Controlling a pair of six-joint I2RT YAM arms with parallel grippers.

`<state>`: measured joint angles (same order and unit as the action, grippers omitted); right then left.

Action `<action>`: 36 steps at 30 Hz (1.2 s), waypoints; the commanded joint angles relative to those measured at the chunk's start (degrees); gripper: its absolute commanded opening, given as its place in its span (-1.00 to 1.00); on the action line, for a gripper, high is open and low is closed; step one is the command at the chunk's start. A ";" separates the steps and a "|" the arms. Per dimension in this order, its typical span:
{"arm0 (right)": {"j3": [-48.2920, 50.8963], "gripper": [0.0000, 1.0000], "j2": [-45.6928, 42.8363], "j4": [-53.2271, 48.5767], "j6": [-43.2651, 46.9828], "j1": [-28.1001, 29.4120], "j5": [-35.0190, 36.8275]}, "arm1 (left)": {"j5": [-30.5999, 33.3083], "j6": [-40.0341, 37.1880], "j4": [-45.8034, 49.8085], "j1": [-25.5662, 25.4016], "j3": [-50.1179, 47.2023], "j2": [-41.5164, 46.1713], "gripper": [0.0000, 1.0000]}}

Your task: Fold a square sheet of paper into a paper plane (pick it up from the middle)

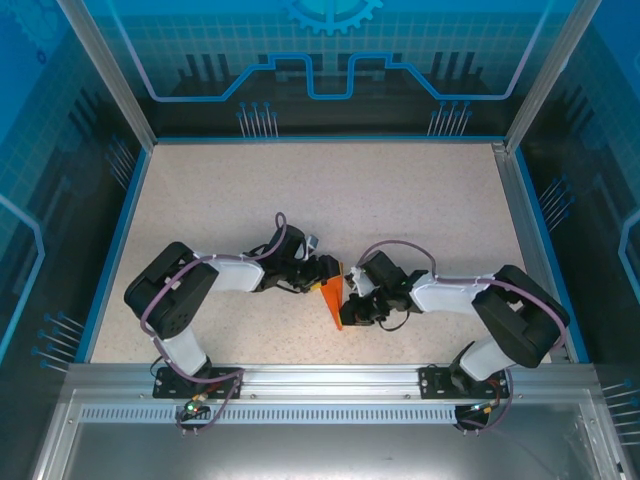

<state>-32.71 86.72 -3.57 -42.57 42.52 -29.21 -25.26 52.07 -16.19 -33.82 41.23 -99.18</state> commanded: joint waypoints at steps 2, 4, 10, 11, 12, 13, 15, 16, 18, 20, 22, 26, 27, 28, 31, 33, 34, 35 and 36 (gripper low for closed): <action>-0.80 -0.79 3.03 -0.74 0.21 2.41 -2.04 | 1.36 -2.08 3.02 -0.36 0.51 -3.28 0.30; -1.08 -0.82 4.48 -0.71 0.36 3.03 -1.68 | 1.39 -2.06 3.08 -0.36 0.47 -3.31 0.30; -2.96 -0.88 7.85 -5.02 1.02 4.40 2.22 | 1.26 -2.16 3.39 -0.28 0.47 -3.16 0.30; -3.31 -0.83 7.37 -5.72 1.42 4.55 2.62 | 1.26 -2.13 3.44 -0.36 0.43 -3.22 0.30; -3.26 -0.78 6.15 -5.91 1.37 4.62 3.34 | 1.39 -2.22 3.53 -0.36 0.47 -3.13 0.30; -3.11 -0.77 4.88 -6.01 1.25 4.67 4.02 | 1.42 -2.15 3.62 -0.31 0.46 -3.00 0.30; -3.27 -0.66 1.50 -7.31 1.36 4.44 5.28 | 1.35 -2.28 3.84 -0.35 0.60 -3.05 0.30; -3.41 -0.58 -0.08 -7.92 1.31 4.24 6.21 | 1.37 -2.25 3.86 -0.32 0.58 -3.06 0.30; -2.67 -0.53 -3.23 -7.49 0.38 3.40 6.80 | 1.26 -2.28 3.88 -0.29 0.65 -3.13 0.30; -1.20 -0.52 -6.07 -4.84 -1.53 2.48 6.46 | 1.09 -2.39 3.82 -0.34 0.70 -3.17 0.30; -0.10 -0.52 -8.48 -2.41 -3.50 1.94 6.81 | 1.01 -2.49 3.96 -0.28 0.78 -3.29 0.30; 3.23 -0.65 -9.78 9.09 -10.02 2.03 5.10 | 0.80 -2.45 3.88 -0.30 1.14 -3.60 0.30; 3.26 -0.70 -8.88 10.62 -10.86 2.07 4.91 | 0.60 -2.50 3.90 -0.33 1.33 -3.65 0.30; 3.18 -0.73 -7.88 11.57 -11.34 2.06 4.67 | 0.56 -2.50 3.99 -0.30 1.31 -3.71 0.30; 3.45 -0.79 -4.03 18.10 -13.72 2.13 2.18 | 0.49 -2.53 3.97 -0.34 1.33 -3.81 0.30; 3.11 -0.80 -1.77 20.43 -14.60 2.55 1.70 | 0.30 -2.54 3.97 -0.33 1.46 -3.78 0.30; 2.88 -0.80 -1.00 20.45 -14.66 2.58 1.75 | 0.35 -2.57 4.12 -0.43 1.39 -3.79 0.30; 2.59 -0.81 -0.09 20.46 -14.58 2.78 1.66 | 0.30 -2.55 4.06 -0.29 1.40 -3.78 0.30; 2.48 -0.81 0.81 20.51 -14.48 2.77 1.45 | 0.32 -2.58 4.11 -0.41 1.35 -3.81 0.30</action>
<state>-30.00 85.58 12.51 -55.16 44.99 -25.96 -25.78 51.88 -14.26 -33.80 42.61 -99.81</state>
